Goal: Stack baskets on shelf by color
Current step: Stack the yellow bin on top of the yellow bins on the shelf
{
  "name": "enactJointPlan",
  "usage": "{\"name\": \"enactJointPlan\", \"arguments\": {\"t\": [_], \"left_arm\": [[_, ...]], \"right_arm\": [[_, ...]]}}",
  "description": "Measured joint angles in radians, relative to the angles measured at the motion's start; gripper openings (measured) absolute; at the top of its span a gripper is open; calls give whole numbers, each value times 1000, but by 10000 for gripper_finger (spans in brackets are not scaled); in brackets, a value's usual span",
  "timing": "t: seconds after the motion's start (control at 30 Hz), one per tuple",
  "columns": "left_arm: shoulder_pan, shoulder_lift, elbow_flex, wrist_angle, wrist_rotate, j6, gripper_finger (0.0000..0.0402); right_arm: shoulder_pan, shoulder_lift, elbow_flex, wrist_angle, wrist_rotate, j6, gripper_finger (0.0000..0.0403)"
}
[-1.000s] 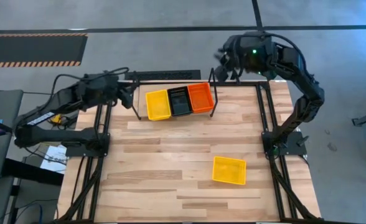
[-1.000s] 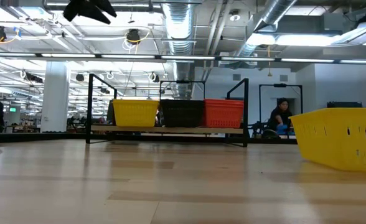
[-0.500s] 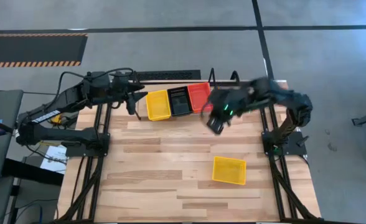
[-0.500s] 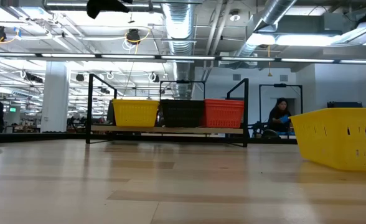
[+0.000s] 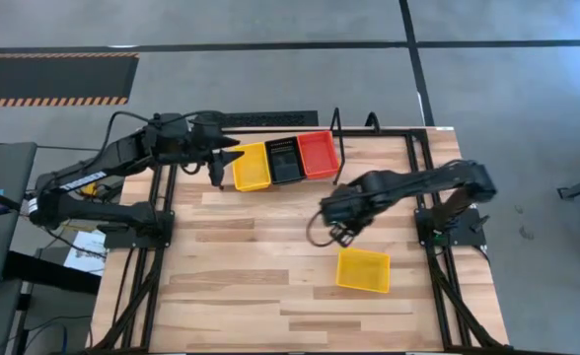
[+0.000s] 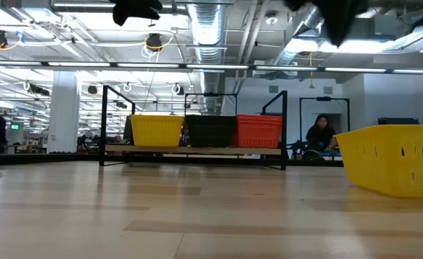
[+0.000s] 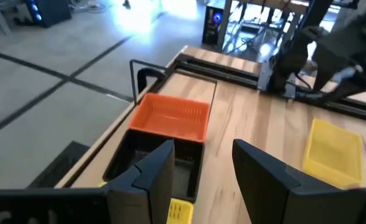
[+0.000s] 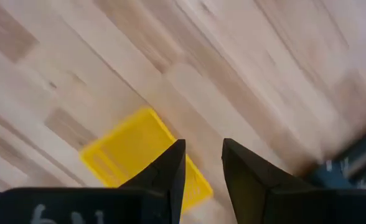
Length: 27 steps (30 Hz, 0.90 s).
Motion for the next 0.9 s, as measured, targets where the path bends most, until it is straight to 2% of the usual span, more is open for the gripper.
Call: {"name": "enactJointPlan", "arguments": {"t": [0.2, 0.33, 0.4, 0.57, 0.8, 0.9], "left_arm": [[1, 36, 0, 31, -2, 7, 149], [1, 61, 0, 41, -3, 7, 149], [1, 75, 0, 69, -3, 7, 149], [1, 108, 0, 121, -3, 7, 149], [1, 119, 0, 148, -3, 3, 149], [1, 119, 0, 148, -4, -20, 149]], "right_arm": [[56, -246, -249, 1, -14, 264, 128], [107, -398, -362, -2, -10, 462, 128], [129, -437, -399, 17, -9, 509, 128], [155, -444, -452, 59, -9, 474, 128], [152, -358, -521, 118, -8, 344, 134], [152, -334, -565, 208, -17, 299, 131]]}}
